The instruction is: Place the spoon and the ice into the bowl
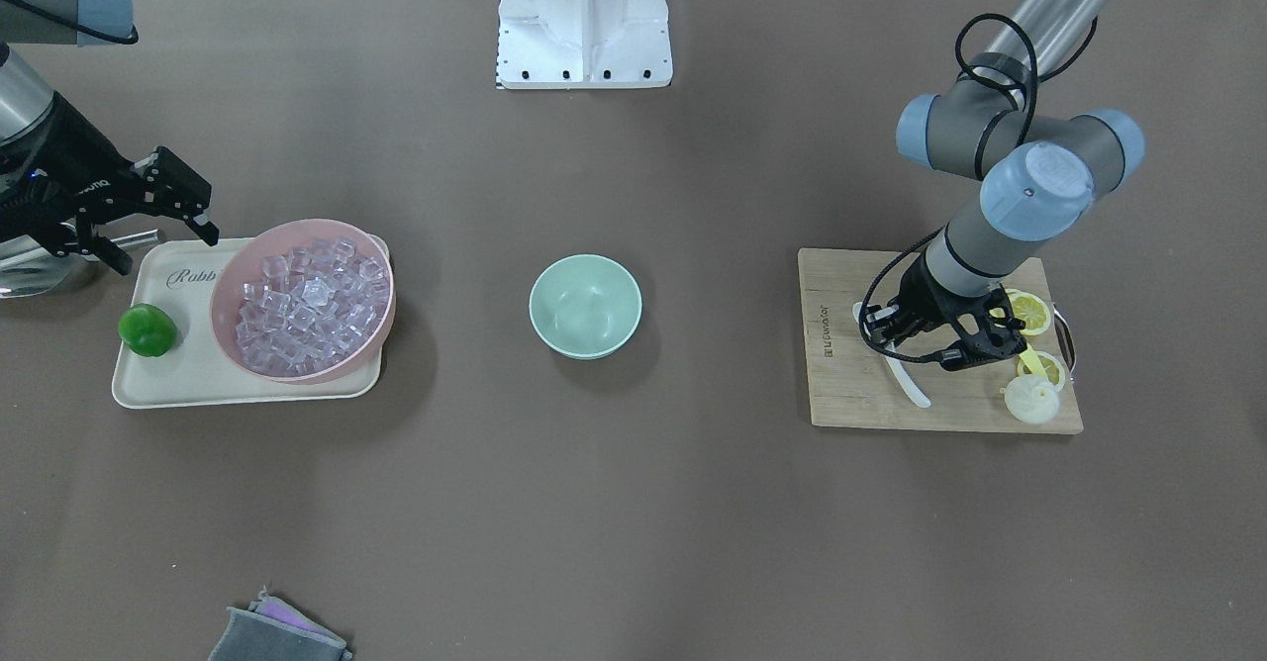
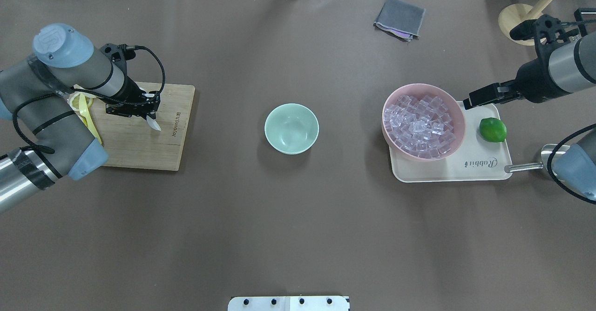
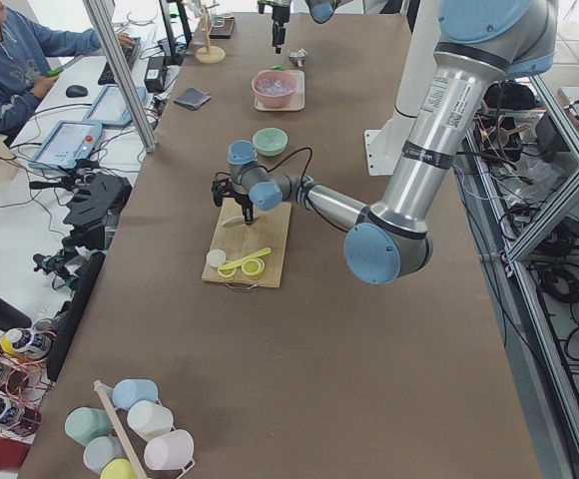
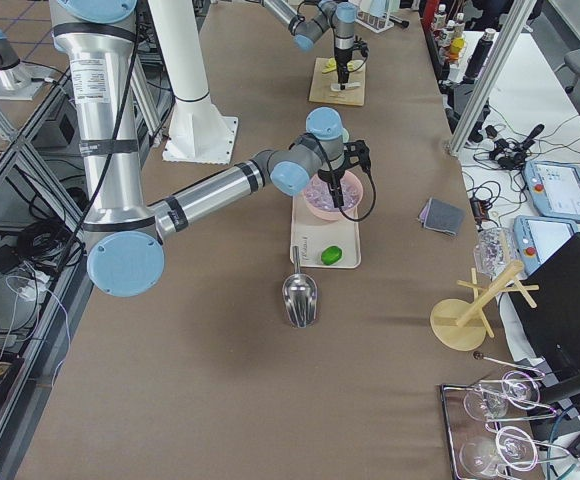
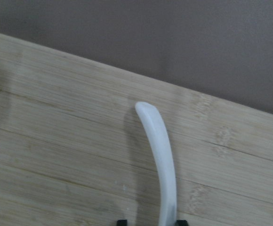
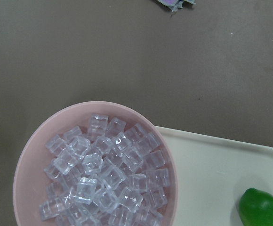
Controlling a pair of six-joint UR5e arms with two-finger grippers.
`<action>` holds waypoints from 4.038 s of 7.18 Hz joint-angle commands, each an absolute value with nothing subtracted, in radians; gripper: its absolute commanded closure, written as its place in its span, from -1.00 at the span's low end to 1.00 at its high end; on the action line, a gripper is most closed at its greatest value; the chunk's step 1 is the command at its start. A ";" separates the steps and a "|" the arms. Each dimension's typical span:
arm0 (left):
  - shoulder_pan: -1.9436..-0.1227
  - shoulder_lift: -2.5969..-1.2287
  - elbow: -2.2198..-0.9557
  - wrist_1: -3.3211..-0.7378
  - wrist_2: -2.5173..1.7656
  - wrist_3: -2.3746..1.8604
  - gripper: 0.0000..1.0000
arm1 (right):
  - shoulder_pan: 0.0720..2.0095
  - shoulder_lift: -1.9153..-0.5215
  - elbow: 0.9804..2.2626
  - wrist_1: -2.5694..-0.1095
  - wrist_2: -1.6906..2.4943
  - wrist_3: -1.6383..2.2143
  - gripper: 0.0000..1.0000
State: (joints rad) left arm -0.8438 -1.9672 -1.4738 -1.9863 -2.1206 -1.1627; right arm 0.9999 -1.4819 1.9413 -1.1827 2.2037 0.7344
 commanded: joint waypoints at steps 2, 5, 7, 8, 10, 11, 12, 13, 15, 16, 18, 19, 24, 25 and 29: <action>-0.844 -2.020 -1.492 -1.985 -2.131 -1.161 1.00 | 0.994 -1.477 1.940 -1.183 2.194 0.739 -0.96; -0.803 -2.216 -1.490 -1.996 -2.137 -1.278 1.00 | 0.916 -1.471 1.939 -1.183 2.125 0.739 -0.96; -0.697 -2.301 -1.477 -2.000 -2.039 -1.360 1.00 | 0.884 -1.453 1.931 -1.183 2.120 0.741 -0.96; -0.652 -2.334 -1.467 -2.002 -1.982 -1.380 1.00 | 0.850 -1.436 1.924 -1.187 2.080 0.741 -0.96; -0.603 -2.350 -1.465 -2.003 -1.947 -1.384 1.00 | 0.812 -1.427 1.921 -1.187 2.069 0.741 -0.95; -0.594 -2.349 -1.444 -2.055 -1.907 -1.382 -0.69 | 0.804 -1.425 1.913 -1.187 2.060 0.741 -0.94; -0.594 -2.342 -1.430 -2.101 -1.905 -1.387 -0.96 | 0.796 -1.425 1.913 -1.186 2.048 0.741 -0.86; -0.595 -2.342 -1.433 -2.103 -1.905 -1.391 -0.96 | 0.787 -1.401 1.892 -1.186 2.034 0.739 -0.81; -0.661 -2.306 -1.456 -2.080 -1.971 -1.368 -0.96 | 0.767 -1.349 1.847 -1.186 2.019 0.741 -0.71; -0.711 -2.242 -1.500 -2.080 -2.044 -1.297 -0.96 | 0.764 -1.347 1.838 -1.184 2.019 0.739 -0.65; -0.762 -2.155 -1.555 -2.080 -2.083 -1.198 -0.96 | 0.764 -1.347 1.829 -1.183 2.019 0.738 -0.60; -0.791 -2.151 -1.555 -2.080 -2.129 -1.197 -0.96 | 0.764 -1.339 1.806 -1.174 2.019 0.738 -0.58; -0.923 -2.086 -1.566 -2.083 -2.269 -1.089 -0.96 | 0.767 -1.338 1.804 -1.175 2.029 0.738 1.00; -0.978 -2.082 -1.565 -2.080 -2.334 -1.044 -0.96 | 0.788 -1.325 1.818 -1.189 2.051 0.739 1.00; -1.200 -1.849 -1.618 -2.085 -2.513 -0.755 -0.96 | 0.688 -1.027 1.803 -1.313 1.968 1.084 1.00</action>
State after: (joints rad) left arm -1.1723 -1.9032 -1.6000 -2.0834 -2.4972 -0.7963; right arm 0.7696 -1.1293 1.8128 -1.2705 2.0519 0.9616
